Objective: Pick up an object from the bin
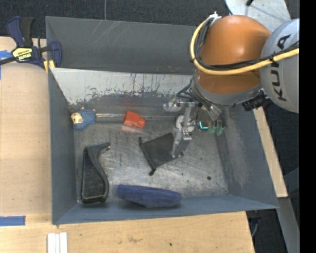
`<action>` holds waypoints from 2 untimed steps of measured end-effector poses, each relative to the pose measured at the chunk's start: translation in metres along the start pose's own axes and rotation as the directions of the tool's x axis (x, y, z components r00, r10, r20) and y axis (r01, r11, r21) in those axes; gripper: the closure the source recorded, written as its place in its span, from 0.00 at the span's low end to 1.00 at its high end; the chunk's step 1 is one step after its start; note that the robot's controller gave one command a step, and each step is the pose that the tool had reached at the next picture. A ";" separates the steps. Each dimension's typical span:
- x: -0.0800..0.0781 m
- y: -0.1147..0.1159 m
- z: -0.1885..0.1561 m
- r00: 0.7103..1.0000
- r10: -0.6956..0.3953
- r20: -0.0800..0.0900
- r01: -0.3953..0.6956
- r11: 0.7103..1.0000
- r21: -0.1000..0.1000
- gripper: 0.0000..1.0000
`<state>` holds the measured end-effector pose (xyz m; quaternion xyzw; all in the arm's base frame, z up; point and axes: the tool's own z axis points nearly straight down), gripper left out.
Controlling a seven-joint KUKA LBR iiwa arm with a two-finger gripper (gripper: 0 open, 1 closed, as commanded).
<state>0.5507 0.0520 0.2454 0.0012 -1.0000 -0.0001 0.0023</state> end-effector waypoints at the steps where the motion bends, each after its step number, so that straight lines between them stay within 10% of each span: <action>1: -0.031 -0.002 0.157 0.929 -0.370 0.002 0.370 0.929 0.001 0.00; 2: -0.033 -0.002 0.153 0.930 -0.367 0.006 0.367 0.930 0.002 1.00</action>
Offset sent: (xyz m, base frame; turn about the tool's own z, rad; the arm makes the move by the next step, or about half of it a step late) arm 0.0312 -0.0014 -0.1541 -0.3796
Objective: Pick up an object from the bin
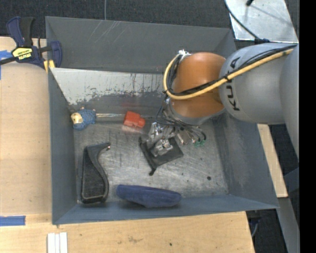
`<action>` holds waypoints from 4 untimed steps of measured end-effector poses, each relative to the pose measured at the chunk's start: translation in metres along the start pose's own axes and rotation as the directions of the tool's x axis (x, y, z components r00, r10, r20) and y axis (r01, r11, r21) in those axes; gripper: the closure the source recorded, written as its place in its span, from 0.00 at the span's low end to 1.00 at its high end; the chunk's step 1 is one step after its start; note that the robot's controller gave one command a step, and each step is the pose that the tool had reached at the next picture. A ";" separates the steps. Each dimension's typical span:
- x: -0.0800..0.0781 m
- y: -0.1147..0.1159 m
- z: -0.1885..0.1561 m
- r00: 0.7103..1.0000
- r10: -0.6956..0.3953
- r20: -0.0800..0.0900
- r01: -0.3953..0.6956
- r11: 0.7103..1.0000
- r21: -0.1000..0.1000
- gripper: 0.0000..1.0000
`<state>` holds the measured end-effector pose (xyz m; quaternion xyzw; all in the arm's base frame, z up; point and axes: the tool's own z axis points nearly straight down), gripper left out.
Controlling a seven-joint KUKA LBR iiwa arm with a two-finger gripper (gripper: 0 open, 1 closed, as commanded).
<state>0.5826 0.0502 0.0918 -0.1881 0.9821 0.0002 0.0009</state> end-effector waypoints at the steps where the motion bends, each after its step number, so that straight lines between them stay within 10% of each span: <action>1: 0.000 0.000 0.000 1.000 0.000 0.000 0.000 1.000 0.000 0.00; 2: 0.000 0.000 0.000 1.000 0.001 0.000 -0.001 1.000 0.000 1.00; 3: 0.029 -0.020 -0.045 0.988 -0.152 0.003 0.152 0.988 0.002 1.00; 4: 0.029 -0.020 -0.044 0.989 -0.150 0.002 0.150 0.989 0.001 0.00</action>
Offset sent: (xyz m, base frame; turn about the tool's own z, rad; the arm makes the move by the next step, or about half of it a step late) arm 0.0000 0.0000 0.0000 0.0000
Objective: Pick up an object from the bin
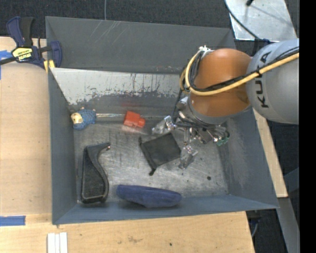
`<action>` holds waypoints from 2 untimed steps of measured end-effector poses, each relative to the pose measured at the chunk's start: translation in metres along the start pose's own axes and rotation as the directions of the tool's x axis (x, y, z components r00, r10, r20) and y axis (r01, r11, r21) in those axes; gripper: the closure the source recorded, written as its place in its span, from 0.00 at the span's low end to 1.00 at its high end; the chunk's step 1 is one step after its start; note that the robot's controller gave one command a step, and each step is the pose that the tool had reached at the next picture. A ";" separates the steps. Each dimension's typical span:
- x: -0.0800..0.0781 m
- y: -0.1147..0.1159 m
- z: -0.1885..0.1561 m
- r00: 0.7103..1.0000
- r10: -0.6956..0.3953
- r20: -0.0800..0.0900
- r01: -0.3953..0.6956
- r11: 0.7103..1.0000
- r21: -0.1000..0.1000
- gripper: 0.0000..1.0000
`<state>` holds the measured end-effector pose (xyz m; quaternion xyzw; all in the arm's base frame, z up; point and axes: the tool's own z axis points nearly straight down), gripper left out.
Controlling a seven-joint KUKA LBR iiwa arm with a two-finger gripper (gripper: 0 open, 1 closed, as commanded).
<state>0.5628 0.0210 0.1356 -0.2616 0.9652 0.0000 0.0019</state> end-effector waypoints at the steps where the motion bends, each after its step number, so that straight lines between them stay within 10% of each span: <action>1: -0.036 0.017 0.054 0.982 -0.187 0.000 0.187 0.982 -0.002 0.00; 2: -0.036 0.015 0.052 0.983 -0.183 0.002 0.183 0.983 0.001 1.00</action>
Offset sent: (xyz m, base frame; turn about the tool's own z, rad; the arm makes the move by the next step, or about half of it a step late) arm 0.0226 0.0321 -0.0528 -0.1891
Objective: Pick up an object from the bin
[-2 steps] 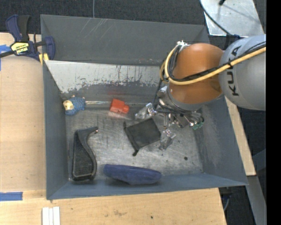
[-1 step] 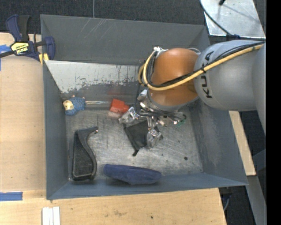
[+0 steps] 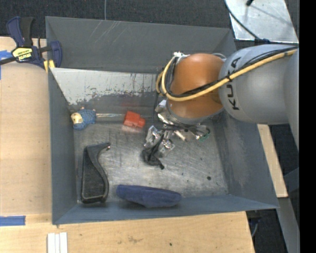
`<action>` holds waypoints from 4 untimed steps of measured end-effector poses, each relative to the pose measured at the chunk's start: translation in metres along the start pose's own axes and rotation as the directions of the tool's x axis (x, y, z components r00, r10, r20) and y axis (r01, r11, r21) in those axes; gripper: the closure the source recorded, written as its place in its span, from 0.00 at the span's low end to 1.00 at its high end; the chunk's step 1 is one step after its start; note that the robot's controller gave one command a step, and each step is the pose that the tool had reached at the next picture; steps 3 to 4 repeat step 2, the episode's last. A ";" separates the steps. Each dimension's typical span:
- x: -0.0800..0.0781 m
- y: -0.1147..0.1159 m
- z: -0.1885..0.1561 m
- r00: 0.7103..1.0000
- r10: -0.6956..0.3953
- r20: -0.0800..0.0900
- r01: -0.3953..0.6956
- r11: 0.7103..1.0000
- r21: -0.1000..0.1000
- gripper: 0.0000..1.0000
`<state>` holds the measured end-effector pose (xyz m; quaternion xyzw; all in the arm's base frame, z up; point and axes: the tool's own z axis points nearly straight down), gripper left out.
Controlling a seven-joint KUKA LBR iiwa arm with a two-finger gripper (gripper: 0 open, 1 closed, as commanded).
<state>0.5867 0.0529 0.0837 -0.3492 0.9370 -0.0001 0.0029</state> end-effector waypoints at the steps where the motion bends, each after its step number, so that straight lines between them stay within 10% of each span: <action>1: 0.005 0.009 -0.046 0.991 -0.136 0.003 0.136 0.991 0.002 1.00; 2: 0.020 0.020 -0.322 0.987 -0.162 0.005 0.162 0.987 0.006 1.00; 4: 0.020 0.020 -0.322 0.987 -0.162 0.005 0.162 0.987 0.006 1.00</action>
Offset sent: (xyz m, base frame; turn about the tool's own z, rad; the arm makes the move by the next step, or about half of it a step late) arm -0.0112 0.0033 0.0434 -0.1384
